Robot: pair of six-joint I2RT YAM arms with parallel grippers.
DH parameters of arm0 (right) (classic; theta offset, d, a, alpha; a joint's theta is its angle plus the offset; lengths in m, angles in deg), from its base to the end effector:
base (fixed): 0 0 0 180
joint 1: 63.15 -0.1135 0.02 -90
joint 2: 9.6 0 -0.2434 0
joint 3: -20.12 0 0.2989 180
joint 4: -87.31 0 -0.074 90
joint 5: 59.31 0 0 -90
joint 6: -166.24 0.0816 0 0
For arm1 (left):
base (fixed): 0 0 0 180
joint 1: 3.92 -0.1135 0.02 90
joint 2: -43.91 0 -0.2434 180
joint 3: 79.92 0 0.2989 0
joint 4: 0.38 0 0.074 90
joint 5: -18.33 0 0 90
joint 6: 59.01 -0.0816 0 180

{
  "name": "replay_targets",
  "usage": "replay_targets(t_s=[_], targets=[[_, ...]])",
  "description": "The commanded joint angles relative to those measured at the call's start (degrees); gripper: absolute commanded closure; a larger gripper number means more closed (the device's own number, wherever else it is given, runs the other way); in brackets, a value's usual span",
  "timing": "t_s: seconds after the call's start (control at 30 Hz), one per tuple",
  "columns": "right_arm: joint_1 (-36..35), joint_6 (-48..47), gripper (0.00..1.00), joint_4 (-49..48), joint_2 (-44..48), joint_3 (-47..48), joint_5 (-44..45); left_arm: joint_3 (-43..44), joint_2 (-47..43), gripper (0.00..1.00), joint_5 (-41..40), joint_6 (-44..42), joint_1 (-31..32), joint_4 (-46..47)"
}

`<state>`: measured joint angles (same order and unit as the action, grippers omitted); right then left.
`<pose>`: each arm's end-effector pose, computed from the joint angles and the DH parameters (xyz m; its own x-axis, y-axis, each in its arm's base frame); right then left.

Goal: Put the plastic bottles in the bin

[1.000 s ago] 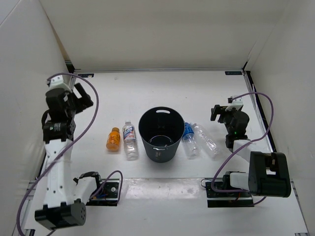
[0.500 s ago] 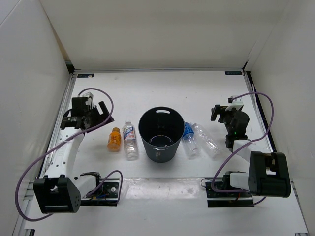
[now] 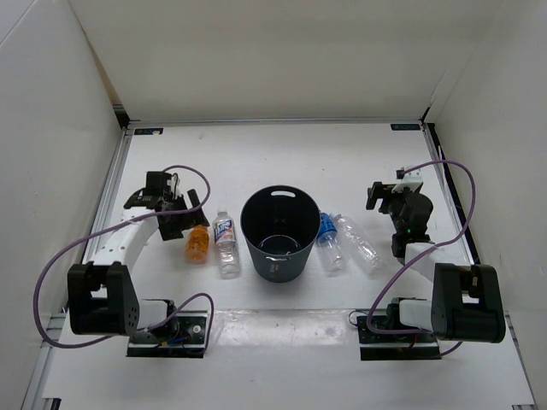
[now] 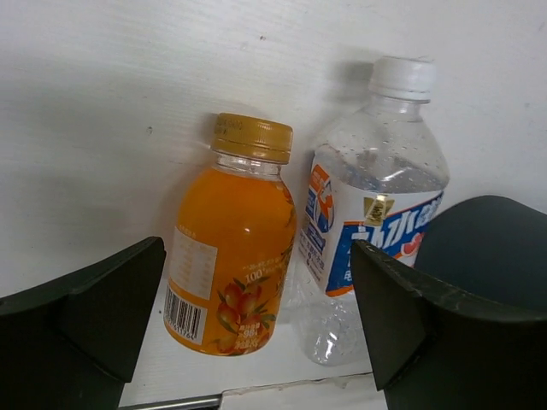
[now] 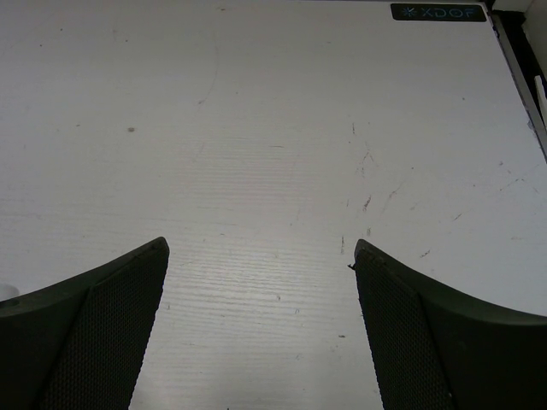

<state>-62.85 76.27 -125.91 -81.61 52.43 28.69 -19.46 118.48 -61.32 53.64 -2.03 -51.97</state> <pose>0.3294 0.0011 0.1365 -0.1129 0.0011 -0.9936 -0.0294 0.9996 0.0045 0.3080 -0.0248 0.1347 -0.8816 -0.3499 -0.3167 -0.2527 0.9167 -0.3096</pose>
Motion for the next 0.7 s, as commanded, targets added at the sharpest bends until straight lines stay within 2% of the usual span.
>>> replay_targets(t_s=[0.0,0.1,0.33,0.4,0.43,0.53,0.67], targets=[[-0.21,0.23,0.1,-3.1,0.2,0.01,0.77,0.07,2.68,0.0,0.46,0.81,0.22,0.64],[-0.21,0.23,0.1,-3.19,0.11,0.01,0.77,1.39,8.91,0.0,0.64,0.64,0.22,-1.99],[-0.21,0.23,0.1,-3.1,0.03,0.01,0.77,4.73,14.46,0.01,0.81,-0.07,0.13,-3.4],[-0.21,0.23,0.1,-3.02,0.03,0.01,0.86,5.69,15.61,0.08,1.51,-0.15,0.13,-3.23],[-0.21,0.23,0.1,-3.02,0.03,0.1,0.77,6.05,16.05,0.18,1.95,-0.24,-0.04,-3.76],[-0.12,0.14,0.1,-3.1,0.11,-0.08,1.03,8.68,16.58,0.36,2.05,0.72,-1.0,-4.72],[-0.21,0.23,0.1,-3.02,0.2,0.01,1.21,15.72,11.05,0.38,-1.46,3.18,-1.45,-8.24]])
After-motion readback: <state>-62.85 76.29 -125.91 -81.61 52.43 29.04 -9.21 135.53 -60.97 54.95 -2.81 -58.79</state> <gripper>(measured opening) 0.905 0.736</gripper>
